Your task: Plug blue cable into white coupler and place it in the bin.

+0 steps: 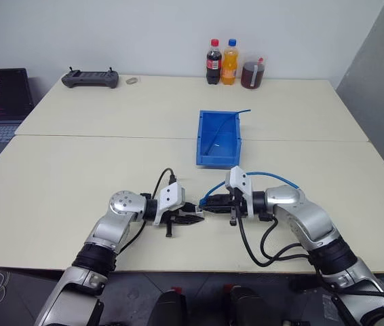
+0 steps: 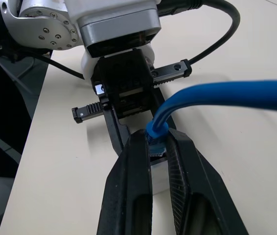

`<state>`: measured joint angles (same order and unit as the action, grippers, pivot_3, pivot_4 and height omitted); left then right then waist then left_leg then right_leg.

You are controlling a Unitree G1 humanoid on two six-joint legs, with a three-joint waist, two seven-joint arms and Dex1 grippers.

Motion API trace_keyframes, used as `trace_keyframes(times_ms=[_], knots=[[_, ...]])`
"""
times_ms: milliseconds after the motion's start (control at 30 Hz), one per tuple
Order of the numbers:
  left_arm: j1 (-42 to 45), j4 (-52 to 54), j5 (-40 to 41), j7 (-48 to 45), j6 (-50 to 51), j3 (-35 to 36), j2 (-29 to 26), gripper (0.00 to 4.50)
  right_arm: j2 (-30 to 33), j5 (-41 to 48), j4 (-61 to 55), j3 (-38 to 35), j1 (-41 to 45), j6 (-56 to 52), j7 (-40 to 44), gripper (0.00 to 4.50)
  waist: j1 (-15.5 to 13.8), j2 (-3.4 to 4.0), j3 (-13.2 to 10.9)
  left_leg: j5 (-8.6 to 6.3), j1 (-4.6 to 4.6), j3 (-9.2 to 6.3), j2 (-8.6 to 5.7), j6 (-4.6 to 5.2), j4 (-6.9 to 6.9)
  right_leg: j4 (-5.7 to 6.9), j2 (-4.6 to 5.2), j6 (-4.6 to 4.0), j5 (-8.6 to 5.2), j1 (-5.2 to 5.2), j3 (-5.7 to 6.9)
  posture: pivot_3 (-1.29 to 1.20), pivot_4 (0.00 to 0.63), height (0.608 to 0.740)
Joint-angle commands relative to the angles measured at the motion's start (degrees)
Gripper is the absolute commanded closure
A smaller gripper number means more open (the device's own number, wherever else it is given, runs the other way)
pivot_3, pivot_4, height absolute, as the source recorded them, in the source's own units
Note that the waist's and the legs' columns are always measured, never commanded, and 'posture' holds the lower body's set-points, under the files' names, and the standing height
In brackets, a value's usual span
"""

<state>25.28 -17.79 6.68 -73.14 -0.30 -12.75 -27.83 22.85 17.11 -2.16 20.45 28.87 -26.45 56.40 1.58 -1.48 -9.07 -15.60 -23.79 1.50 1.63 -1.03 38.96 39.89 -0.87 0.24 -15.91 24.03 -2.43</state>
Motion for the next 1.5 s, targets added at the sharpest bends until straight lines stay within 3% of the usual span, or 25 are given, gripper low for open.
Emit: trace_keyframes(times_ms=[33,767,1200,1500], knots=[[-0.2,3.0,1.4,-0.2,-0.1,0.3,-0.4,3.72,0.4,-1.5,1.8,0.2,0.7,0.7,0.8,4.3,0.0,0.0,0.0,0.0,0.0,0.0,0.0,0.0,0.0,0.0,0.0,0.0,0.0,0.0,0.0,0.0,0.15,0.74],[0.0,2.7,1.3,0.4,-0.4,0.3,-0.3,3.72,1.1,-6.9,6.7,3.6,7.0,6.4,5.5,4.3,0.1,0.0,0.0,0.01,0.04,0.0,0.01,0.0,0.01,0.06,0.0,0.0,0.0,-0.01,0.0,0.0,0.15,0.74],[-0.8,3.5,1.5,1.5,-0.4,0.7,-0.6,3.72,1.2,-10.1,11.6,8.7,12.8,7.3,14.2,4.3,0.1,0.02,0.0,0.01,0.05,0.01,0.0,0.0,0.02,0.07,0.02,-0.01,0.0,-0.01,0.0,0.0,0.15,0.74],[-1.8,5.2,1.7,2.1,0.2,0.8,-1.3,3.72,-1.9,-13.5,16.3,10.3,12.0,9.4,12.5,4.3,0.3,0.05,0.1,0.01,0.13,0.02,0.04,0.0,0.01,0.1,0.01,-0.02,0.0,-0.03,-0.01,0.0,0.15,0.74]])
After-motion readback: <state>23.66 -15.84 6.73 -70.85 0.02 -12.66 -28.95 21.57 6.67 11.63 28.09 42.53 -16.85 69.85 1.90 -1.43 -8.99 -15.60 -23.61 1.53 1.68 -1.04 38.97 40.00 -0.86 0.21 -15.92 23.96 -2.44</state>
